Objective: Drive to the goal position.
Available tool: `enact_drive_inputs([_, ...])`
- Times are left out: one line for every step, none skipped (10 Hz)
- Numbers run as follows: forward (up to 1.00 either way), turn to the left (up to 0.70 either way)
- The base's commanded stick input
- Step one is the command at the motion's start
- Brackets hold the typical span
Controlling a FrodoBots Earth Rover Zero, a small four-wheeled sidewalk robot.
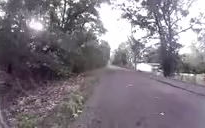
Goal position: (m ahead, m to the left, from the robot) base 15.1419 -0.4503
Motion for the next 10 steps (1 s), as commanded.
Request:
enact_drive_inputs([0.70,0.00])
enact_drive_inputs([0.70,0.00])
enact_drive_inputs([0.70,0.00])
enact_drive_inputs([0.70,0.00])
enact_drive_inputs([0.70,0.00])
enact_drive_inputs([0.70,0.00])
enact_drive_inputs([0.70,0.00])
enact_drive_inputs([0.70,0.00])
enact_drive_inputs([0.70,0.00])
enact_drive_inputs([0.70,0.00])
